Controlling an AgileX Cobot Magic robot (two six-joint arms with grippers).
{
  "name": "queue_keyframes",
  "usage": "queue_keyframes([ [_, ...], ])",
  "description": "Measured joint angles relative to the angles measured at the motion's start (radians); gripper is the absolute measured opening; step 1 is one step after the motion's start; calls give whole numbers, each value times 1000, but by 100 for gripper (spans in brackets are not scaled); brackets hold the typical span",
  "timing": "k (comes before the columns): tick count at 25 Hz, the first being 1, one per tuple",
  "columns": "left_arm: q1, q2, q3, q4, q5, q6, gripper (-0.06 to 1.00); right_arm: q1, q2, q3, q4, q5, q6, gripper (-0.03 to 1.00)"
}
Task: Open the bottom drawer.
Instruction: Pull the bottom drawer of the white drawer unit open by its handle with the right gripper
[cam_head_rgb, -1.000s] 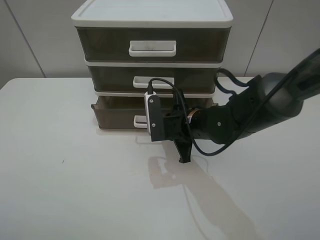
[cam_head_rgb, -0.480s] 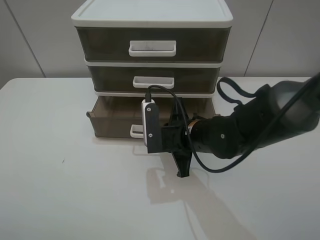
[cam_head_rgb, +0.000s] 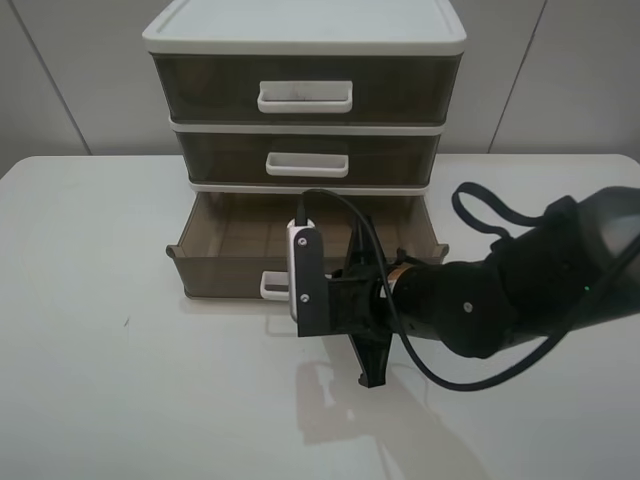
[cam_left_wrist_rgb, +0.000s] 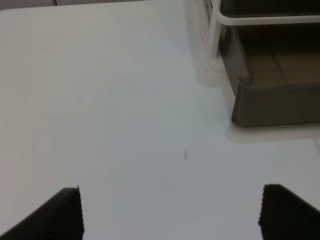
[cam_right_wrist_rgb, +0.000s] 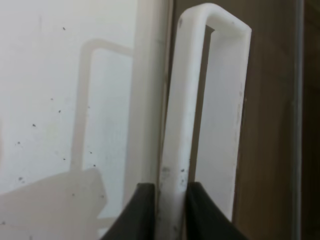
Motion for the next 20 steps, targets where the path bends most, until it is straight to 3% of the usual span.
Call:
queue_keyframes([
  [7, 0, 0, 0, 0, 0, 0, 72, 10, -8, 3, 9, 10, 3, 6],
  [10, 0, 0, 0, 0, 0, 0, 72, 17, -12, 3, 5, 14, 3, 21],
  [15, 0, 0, 0, 0, 0, 0, 72, 17, -34, 4, 5, 13, 3, 61],
  [20, 0, 0, 0, 0, 0, 0, 72, 30, -162, 9, 33, 34, 20, 70],
])
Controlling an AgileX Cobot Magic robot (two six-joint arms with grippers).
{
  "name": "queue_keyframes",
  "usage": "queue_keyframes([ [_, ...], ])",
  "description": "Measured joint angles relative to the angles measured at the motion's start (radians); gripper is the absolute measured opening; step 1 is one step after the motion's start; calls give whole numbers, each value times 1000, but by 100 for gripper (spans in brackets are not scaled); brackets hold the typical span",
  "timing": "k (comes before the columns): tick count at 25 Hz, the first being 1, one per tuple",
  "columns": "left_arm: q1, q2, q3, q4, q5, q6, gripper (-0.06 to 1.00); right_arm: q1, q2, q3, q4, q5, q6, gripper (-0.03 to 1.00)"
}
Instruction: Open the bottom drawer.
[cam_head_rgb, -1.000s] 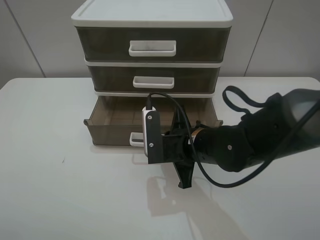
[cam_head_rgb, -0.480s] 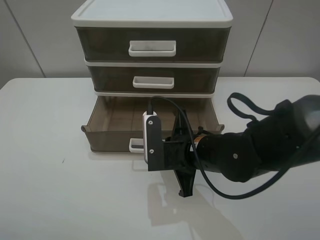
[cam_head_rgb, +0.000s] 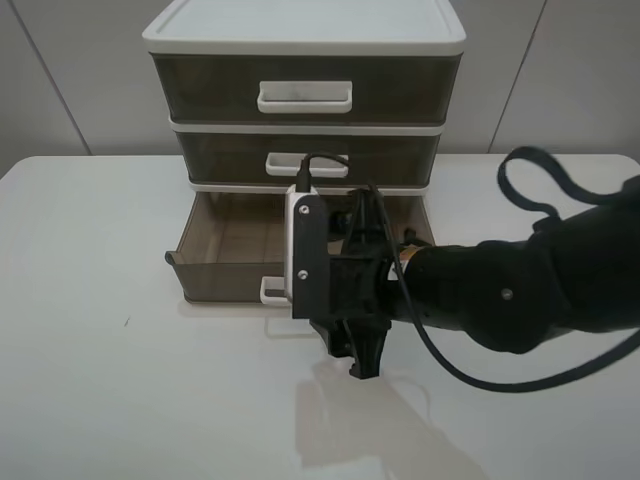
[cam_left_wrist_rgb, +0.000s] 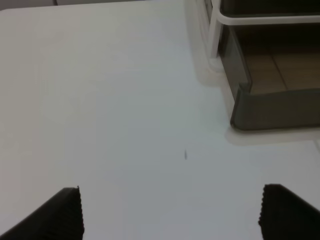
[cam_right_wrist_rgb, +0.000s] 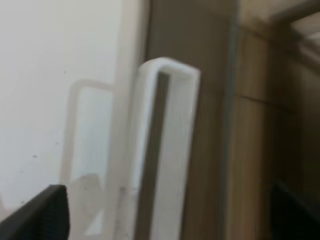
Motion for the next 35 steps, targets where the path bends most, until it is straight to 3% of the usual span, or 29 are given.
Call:
queue_keyframes([
  [7, 0, 0, 0, 0, 0, 0, 72, 20, -226, 0, 88, 195, 40, 71],
  [10, 0, 0, 0, 0, 0, 0, 72, -52, -303, 0, 148, 258, 205, 71],
  [13, 0, 0, 0, 0, 0, 0, 72, -205, -372, 0, 138, 337, 473, 71],
  [16, 0, 0, 0, 0, 0, 0, 72, -375, -460, 0, 35, 475, 753, 73],
  [20, 0, 0, 0, 0, 0, 0, 72, -580, -646, 0, -212, 657, 1146, 75],
  [23, 0, 0, 0, 0, 0, 0, 72, -709, -826, 0, -385, 785, 1375, 75],
  [28, 0, 0, 0, 0, 0, 0, 72, -828, -1167, 0, -500, 992, 1500, 75],
  [35, 0, 0, 0, 0, 0, 0, 72, -837, -1515, 0, -562, 1137, 1501, 75],
])
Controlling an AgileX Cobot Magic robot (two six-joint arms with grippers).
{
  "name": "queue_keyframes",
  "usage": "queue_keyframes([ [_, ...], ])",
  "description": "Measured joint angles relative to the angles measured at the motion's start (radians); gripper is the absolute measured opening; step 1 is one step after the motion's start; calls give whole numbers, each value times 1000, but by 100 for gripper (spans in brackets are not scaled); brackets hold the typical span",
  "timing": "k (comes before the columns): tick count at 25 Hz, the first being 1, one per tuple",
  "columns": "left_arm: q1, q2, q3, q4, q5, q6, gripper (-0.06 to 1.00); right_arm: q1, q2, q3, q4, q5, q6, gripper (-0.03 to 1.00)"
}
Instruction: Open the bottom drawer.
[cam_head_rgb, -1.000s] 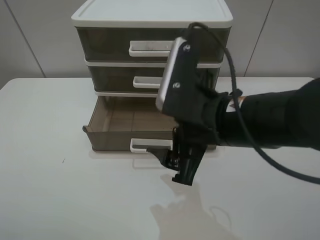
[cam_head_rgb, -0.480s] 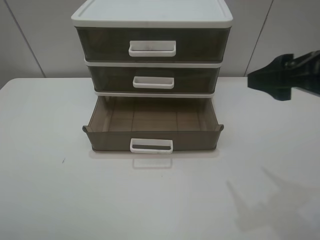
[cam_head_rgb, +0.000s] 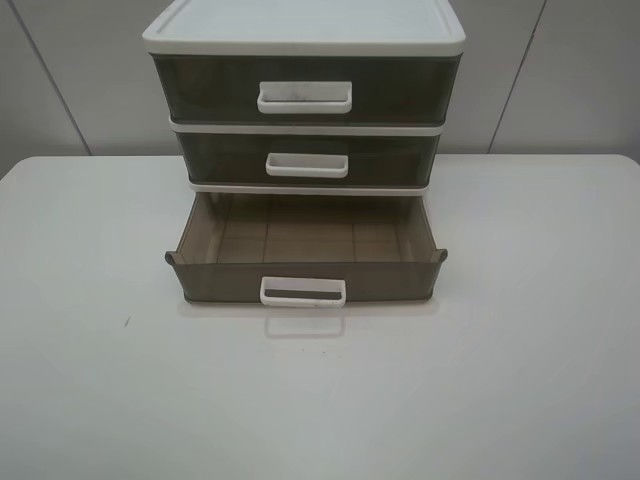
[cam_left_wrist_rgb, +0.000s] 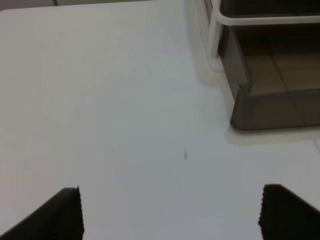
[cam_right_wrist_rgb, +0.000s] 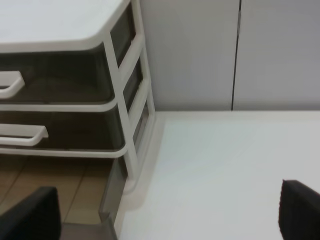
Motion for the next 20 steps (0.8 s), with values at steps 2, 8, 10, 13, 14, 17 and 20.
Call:
queue_keyframes([
  [2, 0, 0, 0, 0, 0, 0, 72, 0, -48, 0, -8, 47, 0, 75],
  [8, 0, 0, 0, 0, 0, 0, 72, 0, -143, 0, -17, 191, 0, 75],
  [10, 0, 0, 0, 0, 0, 0, 72, 0, -143, 10, -19, 193, 0, 75],
  [13, 0, 0, 0, 0, 0, 0, 72, 0, -144, 57, -8, 187, 0, 75],
  [14, 0, 0, 0, 0, 0, 0, 72, 0, -144, 71, 6, 187, -2, 75],
  [17, 0, 0, 0, 0, 0, 0, 72, 0, -144, 95, 14, 196, -15, 75],
  [20, 0, 0, 0, 0, 0, 0, 72, 0, -144, 97, 18, 197, -22, 75],
])
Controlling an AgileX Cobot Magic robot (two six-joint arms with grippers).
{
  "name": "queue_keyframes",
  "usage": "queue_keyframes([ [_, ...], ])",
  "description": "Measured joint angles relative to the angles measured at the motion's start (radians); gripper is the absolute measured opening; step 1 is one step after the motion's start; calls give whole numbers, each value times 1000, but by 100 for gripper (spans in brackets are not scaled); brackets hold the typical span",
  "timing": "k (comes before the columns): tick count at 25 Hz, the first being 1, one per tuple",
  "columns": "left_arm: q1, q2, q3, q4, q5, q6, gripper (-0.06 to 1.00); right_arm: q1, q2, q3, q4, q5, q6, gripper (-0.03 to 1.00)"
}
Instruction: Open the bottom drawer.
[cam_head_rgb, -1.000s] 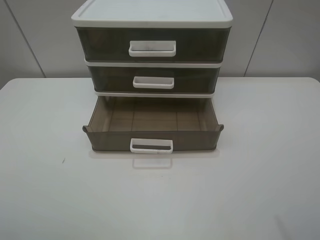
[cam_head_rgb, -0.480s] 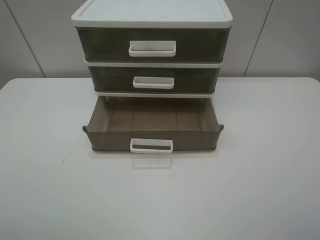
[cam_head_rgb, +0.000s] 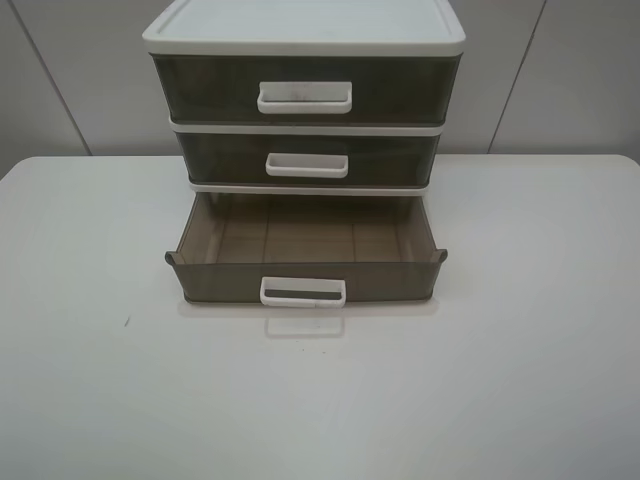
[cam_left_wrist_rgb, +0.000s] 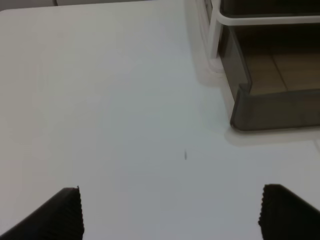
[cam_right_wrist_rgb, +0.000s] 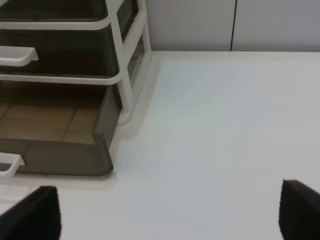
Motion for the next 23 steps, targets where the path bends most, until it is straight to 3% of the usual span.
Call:
queue_keyframes([
  [23, 0, 0, 0, 3, 0, 0, 72, 0, 0, 0, 11, 0, -5, 75],
])
